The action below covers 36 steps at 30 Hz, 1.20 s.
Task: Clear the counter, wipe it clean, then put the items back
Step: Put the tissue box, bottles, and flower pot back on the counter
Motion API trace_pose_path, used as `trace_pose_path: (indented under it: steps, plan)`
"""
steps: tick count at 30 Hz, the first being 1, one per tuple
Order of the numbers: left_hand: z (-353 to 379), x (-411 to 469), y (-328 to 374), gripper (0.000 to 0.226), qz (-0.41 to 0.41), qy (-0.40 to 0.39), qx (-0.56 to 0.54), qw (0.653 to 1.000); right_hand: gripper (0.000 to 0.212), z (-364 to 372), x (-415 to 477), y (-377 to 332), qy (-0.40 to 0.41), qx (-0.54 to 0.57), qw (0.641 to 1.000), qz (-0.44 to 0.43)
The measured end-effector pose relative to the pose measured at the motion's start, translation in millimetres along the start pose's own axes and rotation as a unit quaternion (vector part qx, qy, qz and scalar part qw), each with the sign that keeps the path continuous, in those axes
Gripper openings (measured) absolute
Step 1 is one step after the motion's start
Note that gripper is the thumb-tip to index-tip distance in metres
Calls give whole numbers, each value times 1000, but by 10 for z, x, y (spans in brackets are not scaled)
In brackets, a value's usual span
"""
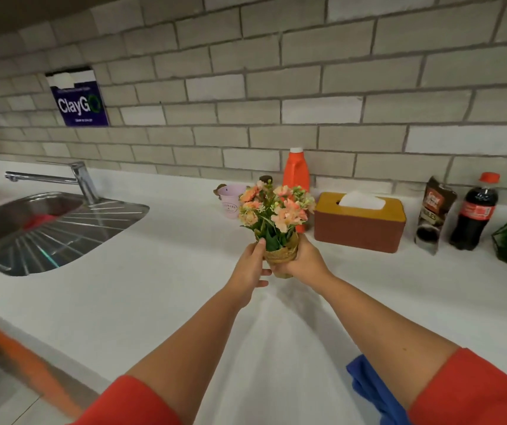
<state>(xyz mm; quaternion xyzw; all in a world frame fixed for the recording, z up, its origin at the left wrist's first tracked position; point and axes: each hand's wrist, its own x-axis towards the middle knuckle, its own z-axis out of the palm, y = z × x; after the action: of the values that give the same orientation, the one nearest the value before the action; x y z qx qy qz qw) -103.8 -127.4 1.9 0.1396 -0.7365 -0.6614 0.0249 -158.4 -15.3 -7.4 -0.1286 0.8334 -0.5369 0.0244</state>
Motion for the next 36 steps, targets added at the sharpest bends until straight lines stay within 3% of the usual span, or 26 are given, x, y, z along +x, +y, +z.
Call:
trace_pose_path:
  steps: [16,25,32,36]
  plan:
    - [-781,1323,98,33,3,-13,-6,1000,84,720,1225,-222,-7,-33,999,-31]
    - [-1251,2157,460,29,62,-46,14,997,80,1027,1847,-629,95,-24,994,-38]
    - [-1582,2696,684,21,132,-77,-25,988,95,1245,2447,-957,152,-140,977,-50]
    - [-1694,3009,692,25,177,-72,23,981,73,1322,2678,-969,154,-105,982,-18]
